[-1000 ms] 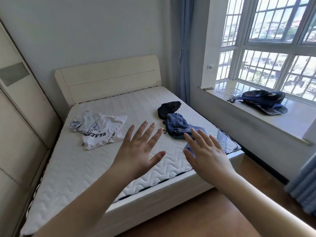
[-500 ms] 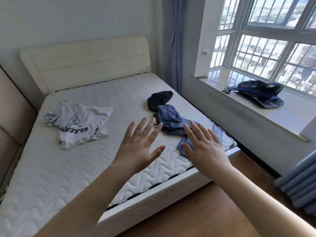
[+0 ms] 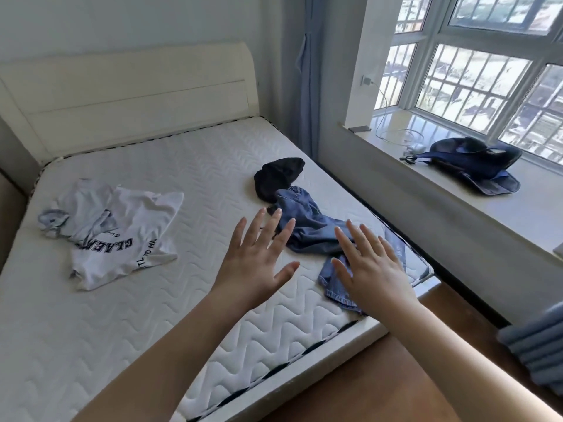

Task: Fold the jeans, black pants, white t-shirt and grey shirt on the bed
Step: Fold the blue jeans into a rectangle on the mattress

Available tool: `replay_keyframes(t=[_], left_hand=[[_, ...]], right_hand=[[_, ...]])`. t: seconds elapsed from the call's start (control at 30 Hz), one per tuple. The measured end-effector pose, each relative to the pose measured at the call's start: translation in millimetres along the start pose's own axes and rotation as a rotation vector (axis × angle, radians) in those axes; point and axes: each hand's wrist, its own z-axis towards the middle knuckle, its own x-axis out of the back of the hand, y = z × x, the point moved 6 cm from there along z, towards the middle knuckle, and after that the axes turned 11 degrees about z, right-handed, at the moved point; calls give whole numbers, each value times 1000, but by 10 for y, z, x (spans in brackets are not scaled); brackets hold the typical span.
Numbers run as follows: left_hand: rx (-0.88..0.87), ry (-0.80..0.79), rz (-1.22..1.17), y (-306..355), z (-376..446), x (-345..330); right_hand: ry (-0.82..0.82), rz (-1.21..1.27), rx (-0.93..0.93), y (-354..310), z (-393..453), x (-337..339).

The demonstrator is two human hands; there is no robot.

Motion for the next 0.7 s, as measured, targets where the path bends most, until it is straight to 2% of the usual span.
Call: replay_keyframes(t=[0.27,0.5,0.7], left_hand=[[-6,-93,-10,44,1060,-787],[82,-178,-25,78,2344,-1664],[107,-289,-57,143,3175,-2685]], right_hand=[[-85,33,-4,677,1099,-464],[-169,100,37,1381,2456,-970],[-264,99,65,1986,3454,-1578]])
